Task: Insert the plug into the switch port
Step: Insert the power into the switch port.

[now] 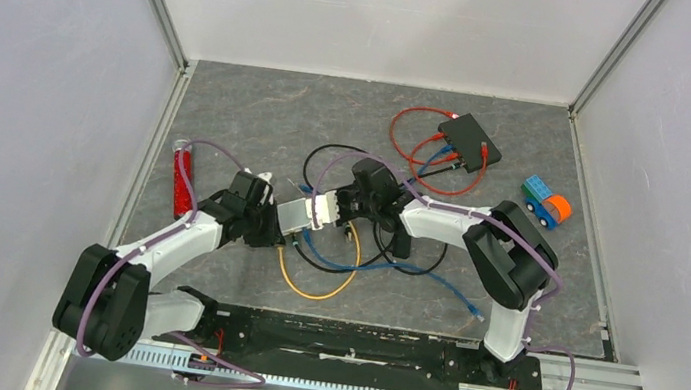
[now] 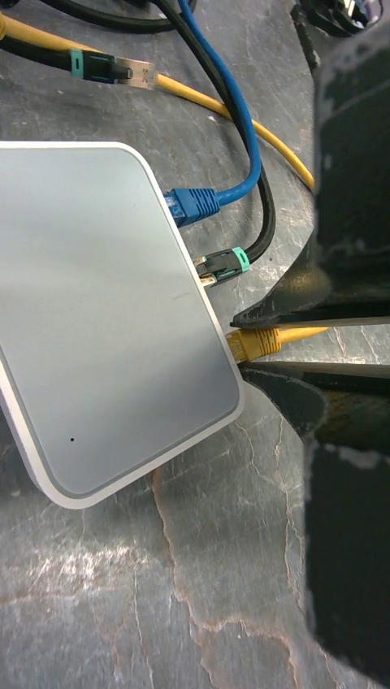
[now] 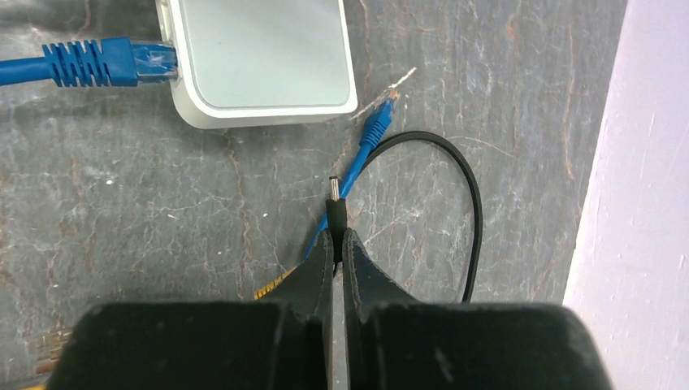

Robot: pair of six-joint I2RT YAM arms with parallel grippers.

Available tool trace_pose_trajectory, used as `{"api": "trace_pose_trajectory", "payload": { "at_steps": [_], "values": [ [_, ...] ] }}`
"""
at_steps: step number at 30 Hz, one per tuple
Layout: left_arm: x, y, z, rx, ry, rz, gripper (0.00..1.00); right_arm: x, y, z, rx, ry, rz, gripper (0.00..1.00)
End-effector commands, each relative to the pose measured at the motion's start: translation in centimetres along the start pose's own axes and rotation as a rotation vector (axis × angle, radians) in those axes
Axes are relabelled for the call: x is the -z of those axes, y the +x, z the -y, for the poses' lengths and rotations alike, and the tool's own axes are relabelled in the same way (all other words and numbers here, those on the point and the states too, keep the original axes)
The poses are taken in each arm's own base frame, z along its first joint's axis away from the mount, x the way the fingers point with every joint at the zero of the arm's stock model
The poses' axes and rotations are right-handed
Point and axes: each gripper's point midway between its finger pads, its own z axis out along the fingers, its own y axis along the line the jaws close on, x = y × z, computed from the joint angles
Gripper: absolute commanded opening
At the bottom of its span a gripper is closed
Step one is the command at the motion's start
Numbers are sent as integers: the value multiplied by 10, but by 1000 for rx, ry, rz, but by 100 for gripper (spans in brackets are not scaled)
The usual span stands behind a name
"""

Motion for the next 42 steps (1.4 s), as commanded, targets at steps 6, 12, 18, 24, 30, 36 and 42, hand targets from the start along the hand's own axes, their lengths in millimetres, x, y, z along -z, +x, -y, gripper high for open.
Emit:
{"api": "trace_pose_trajectory", "payload": {
  "at_steps": [6, 12, 18, 24, 30, 36, 42],
  "values": [
    [-6, 21, 7, -68, 52, -153, 6, -2, -5, -19, 105, -86, 18, 0],
    [-4, 19, 10, -75, 55, -171, 8, -10, -7, -39, 129, -128, 25, 0],
    [-4, 17, 8, -72, 36, -169, 9, -15, -13, -45, 150, -148, 34, 0],
    [-5, 17, 8, -78, 38, -169, 8, -23, -17, -54, 159, -148, 36, 0],
    [-6, 21, 9, -76, 50, -183, 8, -24, -21, -47, 151, -111, 47, 0],
    [-7, 21, 9, -84, 54, -189, 8, -25, -18, -40, 125, -74, 25, 0],
    [-8, 23, 9, -84, 46, -205, 8, -21, -11, -36, 124, -49, -3, 0]
  ]
}}
